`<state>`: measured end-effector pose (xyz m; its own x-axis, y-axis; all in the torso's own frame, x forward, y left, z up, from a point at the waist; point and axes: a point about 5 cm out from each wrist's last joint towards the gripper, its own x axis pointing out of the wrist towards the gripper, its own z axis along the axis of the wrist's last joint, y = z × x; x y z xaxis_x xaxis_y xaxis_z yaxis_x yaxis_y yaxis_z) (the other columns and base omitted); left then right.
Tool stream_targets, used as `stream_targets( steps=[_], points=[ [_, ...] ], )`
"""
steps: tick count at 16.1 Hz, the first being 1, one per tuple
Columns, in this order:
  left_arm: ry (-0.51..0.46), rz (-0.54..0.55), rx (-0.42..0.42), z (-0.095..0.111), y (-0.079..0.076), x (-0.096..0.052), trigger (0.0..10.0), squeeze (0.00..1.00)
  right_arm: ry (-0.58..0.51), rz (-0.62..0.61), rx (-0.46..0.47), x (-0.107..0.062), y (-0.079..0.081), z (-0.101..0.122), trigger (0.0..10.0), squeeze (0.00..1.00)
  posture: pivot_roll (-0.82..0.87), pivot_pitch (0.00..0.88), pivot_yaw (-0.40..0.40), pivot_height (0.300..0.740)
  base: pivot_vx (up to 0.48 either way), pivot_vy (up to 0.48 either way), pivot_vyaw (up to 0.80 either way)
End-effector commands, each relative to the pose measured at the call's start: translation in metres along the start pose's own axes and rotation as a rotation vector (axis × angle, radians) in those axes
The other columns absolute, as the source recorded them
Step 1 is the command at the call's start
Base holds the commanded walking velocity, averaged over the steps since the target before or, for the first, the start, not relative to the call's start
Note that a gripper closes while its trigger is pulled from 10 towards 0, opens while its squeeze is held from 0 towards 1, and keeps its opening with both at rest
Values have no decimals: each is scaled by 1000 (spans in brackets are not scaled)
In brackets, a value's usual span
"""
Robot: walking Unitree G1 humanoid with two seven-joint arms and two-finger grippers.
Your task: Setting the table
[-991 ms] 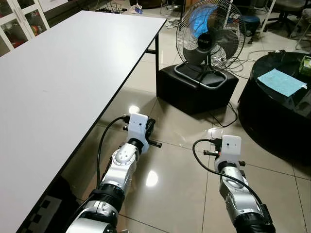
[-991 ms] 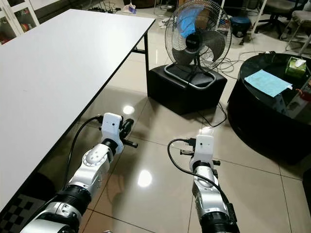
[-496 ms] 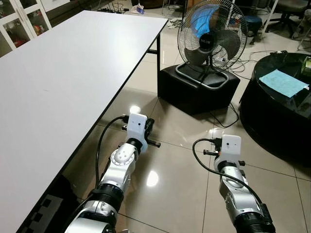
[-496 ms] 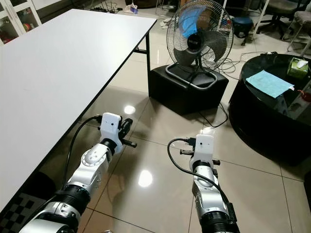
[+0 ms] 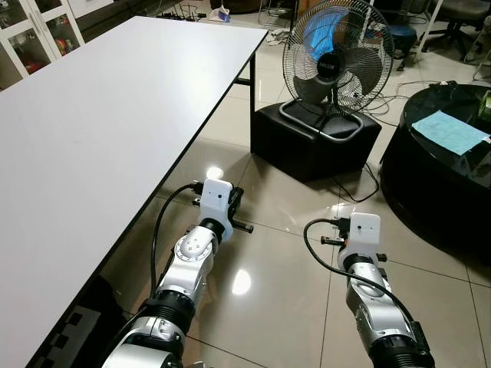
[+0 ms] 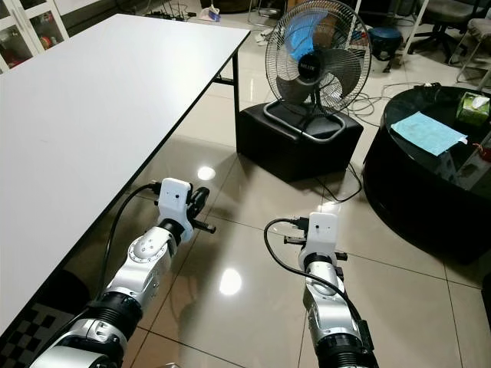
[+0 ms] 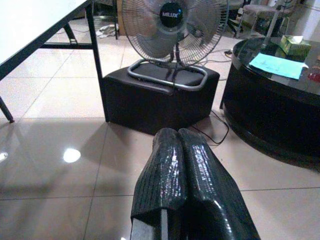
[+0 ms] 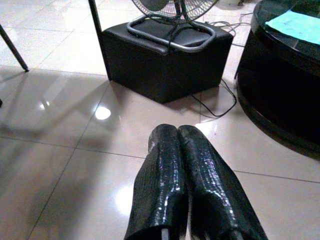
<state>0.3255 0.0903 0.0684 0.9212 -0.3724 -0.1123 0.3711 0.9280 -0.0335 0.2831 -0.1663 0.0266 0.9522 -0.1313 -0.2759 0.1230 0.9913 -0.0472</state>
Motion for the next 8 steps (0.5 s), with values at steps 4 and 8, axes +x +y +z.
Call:
stream_targets(
  steps=[4,8],
  points=[
    [3,3,8,0,1,1,10000,0,-31,25,-12,1,5,5,10000,0,-90,0,45,740,0,0,616],
    [4,1,4,-1,0,0,10000,0,-22,27,-7,-1,4,2,10000,0,-93,0,42,740,0,0,533]
  ],
)
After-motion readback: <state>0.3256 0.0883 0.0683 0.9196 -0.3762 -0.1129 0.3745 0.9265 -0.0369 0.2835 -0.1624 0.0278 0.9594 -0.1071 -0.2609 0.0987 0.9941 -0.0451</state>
